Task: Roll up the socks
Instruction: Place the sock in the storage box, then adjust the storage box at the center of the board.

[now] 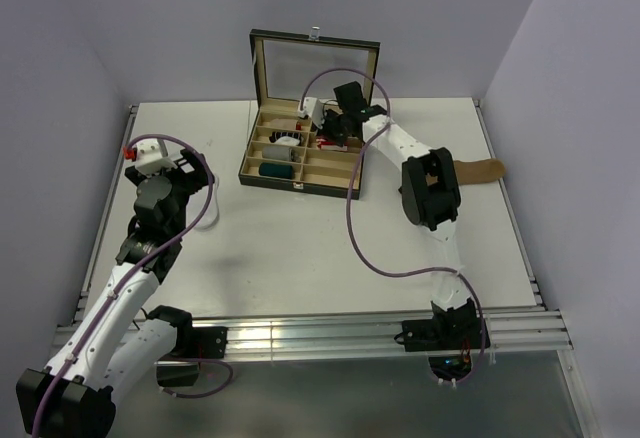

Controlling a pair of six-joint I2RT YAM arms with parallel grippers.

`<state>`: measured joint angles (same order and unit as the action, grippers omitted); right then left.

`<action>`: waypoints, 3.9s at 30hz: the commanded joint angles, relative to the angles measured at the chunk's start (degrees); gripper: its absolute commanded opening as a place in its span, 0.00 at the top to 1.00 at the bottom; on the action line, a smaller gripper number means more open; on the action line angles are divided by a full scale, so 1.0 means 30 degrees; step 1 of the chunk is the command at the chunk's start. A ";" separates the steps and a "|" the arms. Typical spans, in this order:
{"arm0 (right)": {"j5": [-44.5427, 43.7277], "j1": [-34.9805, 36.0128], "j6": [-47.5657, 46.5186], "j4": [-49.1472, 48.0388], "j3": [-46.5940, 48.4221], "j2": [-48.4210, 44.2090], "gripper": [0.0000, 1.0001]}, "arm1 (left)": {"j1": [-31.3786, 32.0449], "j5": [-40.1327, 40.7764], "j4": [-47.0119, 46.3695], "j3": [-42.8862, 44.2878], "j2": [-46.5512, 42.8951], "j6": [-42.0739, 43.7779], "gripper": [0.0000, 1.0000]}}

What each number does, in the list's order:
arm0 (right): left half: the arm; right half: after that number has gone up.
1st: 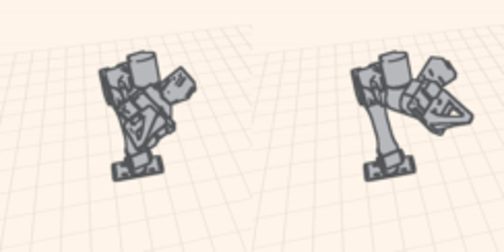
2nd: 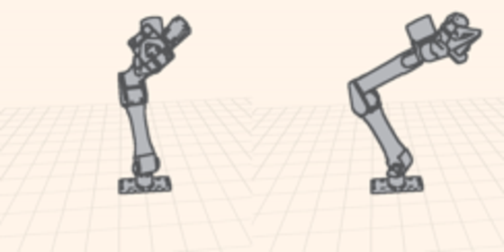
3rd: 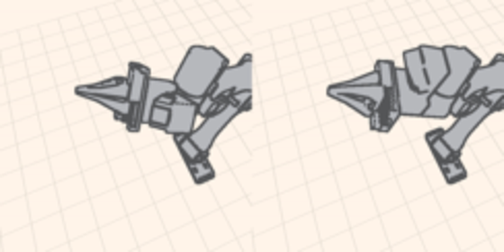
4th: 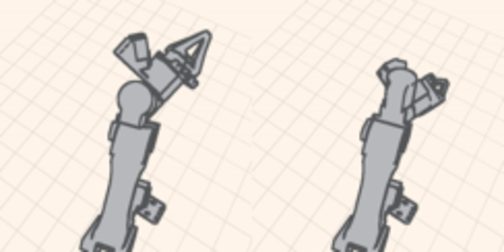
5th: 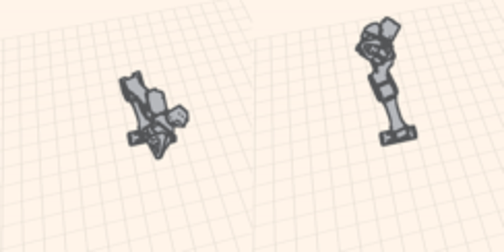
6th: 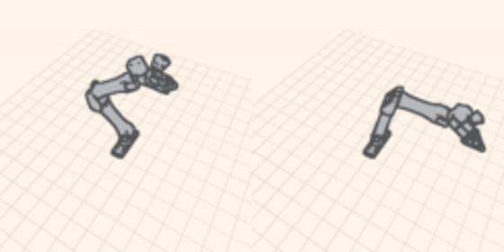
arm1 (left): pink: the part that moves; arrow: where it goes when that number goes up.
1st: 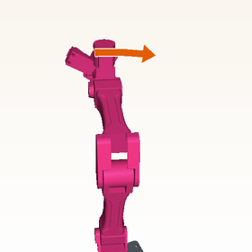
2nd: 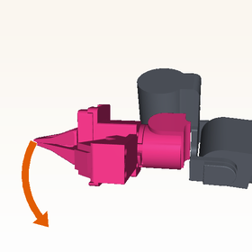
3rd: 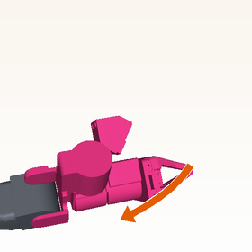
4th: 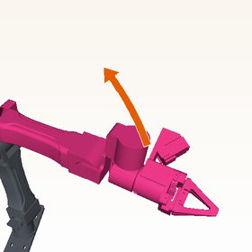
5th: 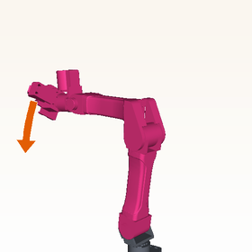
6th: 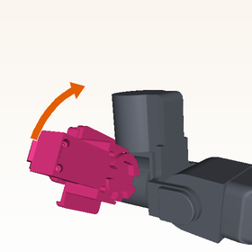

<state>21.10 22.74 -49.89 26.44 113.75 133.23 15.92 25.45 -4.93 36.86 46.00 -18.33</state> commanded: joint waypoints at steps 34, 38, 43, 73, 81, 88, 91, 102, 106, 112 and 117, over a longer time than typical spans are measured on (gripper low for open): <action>0.0055 0.0124 0.0956 0.1179 0.1693 0.0888 1.00 | -0.0269 -0.0574 -0.0320 0.0574 -0.0127 -0.0278 0.04; 0.0114 0.0124 0.1452 -0.0137 0.0347 -0.1104 1.00 | -0.0298 -0.0691 -0.0232 0.0603 -0.0244 -0.0336 0.04; -0.1173 0.0095 0.4490 -0.3125 -0.2607 -0.4527 1.00 | -0.0327 -0.0691 -0.0145 0.0661 -0.0625 -0.0395 0.04; -0.8675 -0.0080 2.6150 -0.3186 -1.4509 -1.1804 0.61 | -0.0679 0.0071 0.2493 0.1424 -0.2705 -0.1362 0.03; -0.9582 -0.0198 2.6531 -0.3216 -1.3632 -0.9812 0.67 | -0.0679 0.0188 0.2580 0.1365 -0.2940 -0.1303 0.03; -0.9643 -0.0315 2.6590 -0.2981 -1.3250 -0.8581 0.76 | -0.0679 0.0071 0.2610 0.1394 -0.2677 -0.1274 0.03; -0.9146 -0.0461 2.6561 -0.3274 -1.3192 -0.8141 0.94 | -0.0679 0.0012 0.2668 0.1424 -0.2560 -0.1274 0.03; -0.8587 -0.1516 2.5419 -0.2866 -1.0089 -0.6471 1.00 | -0.0679 0.0129 0.2639 0.1424 -0.2267 -0.1098 0.03; -0.8323 -0.1838 2.4864 -0.2865 -0.9472 -0.6032 1.00 | -0.0679 0.0071 0.2668 0.1424 -0.2208 -0.1069 0.03; -0.7592 -0.2189 2.3957 -0.3245 -0.9148 -0.5766 0.91 | -0.0679 -0.0017 0.2610 0.1394 -0.2266 -0.1010 0.03; -0.7122 -0.2161 2.3310 -0.3656 -1.0172 -0.8048 0.58 | -0.0679 -0.0192 0.2551 0.1365 -0.2499 -0.1010 0.03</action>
<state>-1.30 16.91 21.41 19.38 83.22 114.76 14.15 25.56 4.21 39.27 39.48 -21.89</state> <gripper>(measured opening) 0.378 0.971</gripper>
